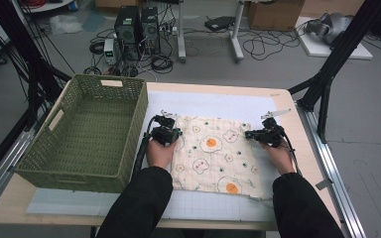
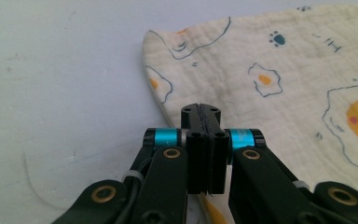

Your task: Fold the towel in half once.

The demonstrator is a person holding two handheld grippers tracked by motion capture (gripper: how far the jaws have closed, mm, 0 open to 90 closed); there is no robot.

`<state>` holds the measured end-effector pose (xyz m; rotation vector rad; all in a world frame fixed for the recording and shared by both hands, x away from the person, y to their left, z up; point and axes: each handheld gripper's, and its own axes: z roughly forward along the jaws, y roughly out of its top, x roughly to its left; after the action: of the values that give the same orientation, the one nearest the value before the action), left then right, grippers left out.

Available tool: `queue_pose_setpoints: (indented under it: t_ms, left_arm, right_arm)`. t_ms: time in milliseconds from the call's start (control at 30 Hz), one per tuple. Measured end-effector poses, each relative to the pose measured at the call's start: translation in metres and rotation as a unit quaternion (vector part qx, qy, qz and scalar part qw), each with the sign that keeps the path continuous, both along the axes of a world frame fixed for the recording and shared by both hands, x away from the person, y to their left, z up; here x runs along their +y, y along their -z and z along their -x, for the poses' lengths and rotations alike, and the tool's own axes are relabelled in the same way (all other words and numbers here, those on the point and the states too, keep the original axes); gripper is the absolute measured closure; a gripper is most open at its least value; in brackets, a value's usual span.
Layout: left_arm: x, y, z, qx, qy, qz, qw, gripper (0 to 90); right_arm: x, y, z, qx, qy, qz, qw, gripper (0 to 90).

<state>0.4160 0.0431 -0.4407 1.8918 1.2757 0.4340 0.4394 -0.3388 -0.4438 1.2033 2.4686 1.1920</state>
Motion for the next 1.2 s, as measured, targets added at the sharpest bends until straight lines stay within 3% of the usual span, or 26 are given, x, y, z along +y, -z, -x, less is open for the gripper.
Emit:
queue_pose_setpoints:
  t_ms: [233, 433, 600, 767, 933, 1033, 1167, 1200]
  left_arm:
    - [0.005, -0.015, 0.008, -0.019, 0.012, 0.029, 0.9993, 88.9]
    - [0.005, -0.026, 0.022, -0.038, 0.032, 0.038, 0.998, 88.9]
    - [0.005, -0.031, 0.042, -0.058, 0.059, 0.037, 0.9959, 88.9]
    - [0.01, -0.031, 0.061, -0.064, 0.076, 0.043, 0.9942, 88.9]
    - [0.015, -0.023, 0.076, -0.051, 0.081, 0.044, 0.9944, 88.9]
    - [0.017, -0.017, 0.085, -0.043, 0.089, 0.028, 0.9947, 88.9]
    - [0.019, -0.006, 0.092, -0.016, 0.102, 0.015, 0.9945, 88.8]
    - [0.02, -0.005, 0.093, -0.01, 0.103, 0.02, 0.9945, 88.7]
  right_arm:
    - [-0.005, -0.012, 0.008, -0.001, -0.017, -0.037, 0.9992, 88.3]
    - [-0.016, -0.028, 0.027, -0.017, -0.035, -0.077, 0.9963, 88.3]
    - [-0.023, -0.036, 0.046, -0.015, -0.052, -0.088, 0.9946, 88.3]
    - [-0.024, -0.038, 0.068, -0.02, -0.074, -0.094, 0.9926, 88.3]
    - [-0.027, -0.028, 0.085, -0.012, -0.089, -0.092, 0.9917, 88.3]
    - [-0.027, -0.021, 0.094, -0.002, -0.093, -0.083, 0.9922, 88.3]
    - [-0.026, -0.006, 0.101, 0.021, -0.099, -0.064, 0.9928, 88.2]
    - [-0.026, -0.002, 0.102, 0.025, -0.102, -0.057, 0.9929, 88.1]
